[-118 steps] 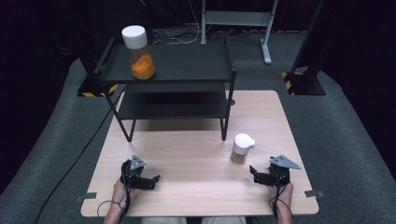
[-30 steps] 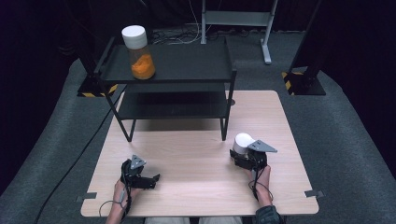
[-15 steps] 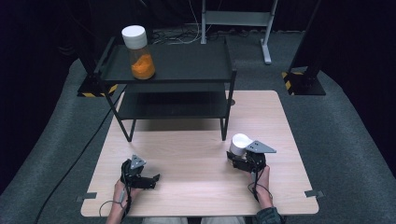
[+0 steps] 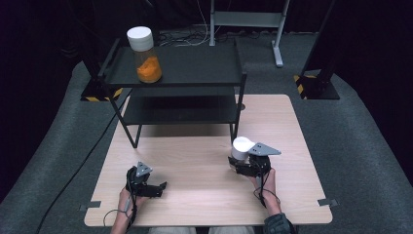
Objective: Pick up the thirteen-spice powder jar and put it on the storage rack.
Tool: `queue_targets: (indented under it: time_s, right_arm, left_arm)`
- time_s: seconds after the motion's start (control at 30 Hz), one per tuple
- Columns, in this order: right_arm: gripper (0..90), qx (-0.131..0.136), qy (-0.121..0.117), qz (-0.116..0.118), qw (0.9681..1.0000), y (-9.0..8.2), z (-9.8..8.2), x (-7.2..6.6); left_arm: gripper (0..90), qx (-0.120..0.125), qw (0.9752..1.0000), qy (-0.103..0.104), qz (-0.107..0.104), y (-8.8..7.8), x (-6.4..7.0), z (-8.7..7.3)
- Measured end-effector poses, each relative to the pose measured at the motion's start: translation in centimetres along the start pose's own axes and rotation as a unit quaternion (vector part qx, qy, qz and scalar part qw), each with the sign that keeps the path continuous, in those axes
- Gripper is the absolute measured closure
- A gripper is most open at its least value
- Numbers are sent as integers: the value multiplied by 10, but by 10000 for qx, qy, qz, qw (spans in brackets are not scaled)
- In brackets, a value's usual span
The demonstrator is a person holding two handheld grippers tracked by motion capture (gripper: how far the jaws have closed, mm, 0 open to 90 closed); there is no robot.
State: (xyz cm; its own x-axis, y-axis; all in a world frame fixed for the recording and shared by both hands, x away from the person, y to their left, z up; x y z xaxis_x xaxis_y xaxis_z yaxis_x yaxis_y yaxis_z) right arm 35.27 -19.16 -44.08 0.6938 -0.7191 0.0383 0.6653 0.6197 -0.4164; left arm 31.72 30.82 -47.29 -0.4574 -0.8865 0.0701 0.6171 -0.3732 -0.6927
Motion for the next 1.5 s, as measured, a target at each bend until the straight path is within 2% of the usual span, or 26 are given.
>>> queue_targets:
  time_s: [0.27, 0.7, 1.5]
  right_arm:
    - [307, 12, 1, 159, 9999, 3, 10, 1]
    - [307, -15, -196, 297, 9994, 7, 30, -3]
    - [307, 46, -404, 413, 9983, 10, 63, 0]
  left_arm:
    - [4, 1, 10000, -1, 0, 0, 0, 0]
    - [5, 1, 10000, 0, 0, 0, 0, 0]
    - [5, 4, 10000, -3, 1, 0, 0, 0]
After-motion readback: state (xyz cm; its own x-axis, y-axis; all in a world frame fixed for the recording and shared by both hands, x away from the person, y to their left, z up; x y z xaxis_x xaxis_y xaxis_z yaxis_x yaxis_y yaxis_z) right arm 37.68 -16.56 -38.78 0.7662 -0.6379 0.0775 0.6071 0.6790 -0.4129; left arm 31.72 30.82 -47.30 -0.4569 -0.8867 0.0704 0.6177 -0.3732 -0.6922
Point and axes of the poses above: each handheld gripper's, and its own axes: y roughly forward along the jaws, z roughly out of its top, x roughly to its right, the point moved 5 cm from there along y, roughly forward along the jaws, and after that the axes turned 5 degrees about -y, right-handed, at the moved point
